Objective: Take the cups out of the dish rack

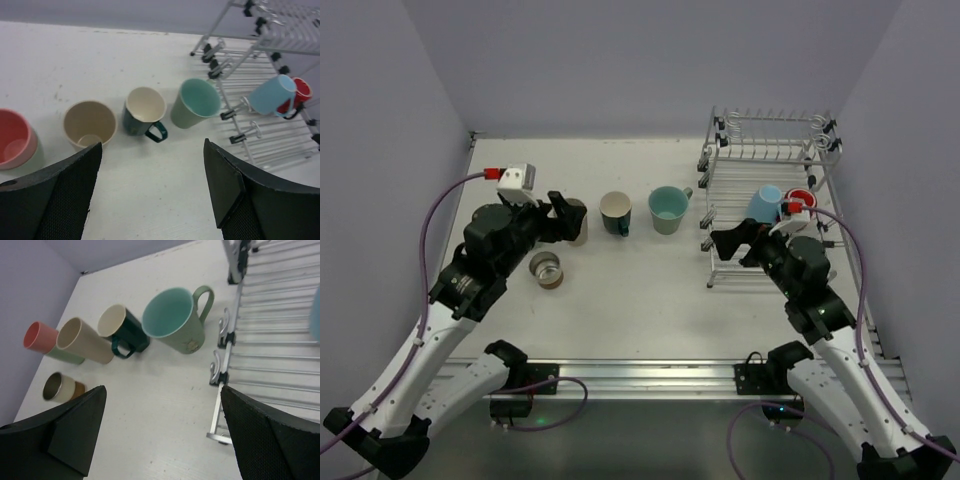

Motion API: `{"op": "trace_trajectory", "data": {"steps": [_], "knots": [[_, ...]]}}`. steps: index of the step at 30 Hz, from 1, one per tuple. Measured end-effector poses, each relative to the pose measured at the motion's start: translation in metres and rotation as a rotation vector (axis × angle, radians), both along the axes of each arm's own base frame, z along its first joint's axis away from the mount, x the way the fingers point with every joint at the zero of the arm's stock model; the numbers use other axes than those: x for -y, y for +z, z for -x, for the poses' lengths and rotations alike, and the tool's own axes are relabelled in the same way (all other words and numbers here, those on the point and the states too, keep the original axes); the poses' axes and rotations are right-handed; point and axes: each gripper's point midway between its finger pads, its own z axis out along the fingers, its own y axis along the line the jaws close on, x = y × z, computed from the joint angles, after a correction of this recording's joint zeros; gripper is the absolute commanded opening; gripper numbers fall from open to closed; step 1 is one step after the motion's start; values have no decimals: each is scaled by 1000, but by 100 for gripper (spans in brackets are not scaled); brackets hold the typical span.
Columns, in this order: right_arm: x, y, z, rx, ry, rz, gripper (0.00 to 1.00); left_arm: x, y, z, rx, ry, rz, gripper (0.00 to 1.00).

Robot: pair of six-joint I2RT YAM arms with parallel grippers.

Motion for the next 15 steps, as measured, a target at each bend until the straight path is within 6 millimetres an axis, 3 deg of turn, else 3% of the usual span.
{"op": "trace_trajectory", "data": {"steps": [3,7,11,15], "knots": [[20,18,-15,37,-112,59,99,17,7,13,50,-126,35,86],[59,29,-41,55,-309,173,99,32,-10,34,57,-274,30,87],[106,20,-68,-1,-489,263,99,41,-22,54,87,-393,23,87],[129,-5,-90,-68,-568,336,99,46,-26,63,125,-453,20,87]]}}
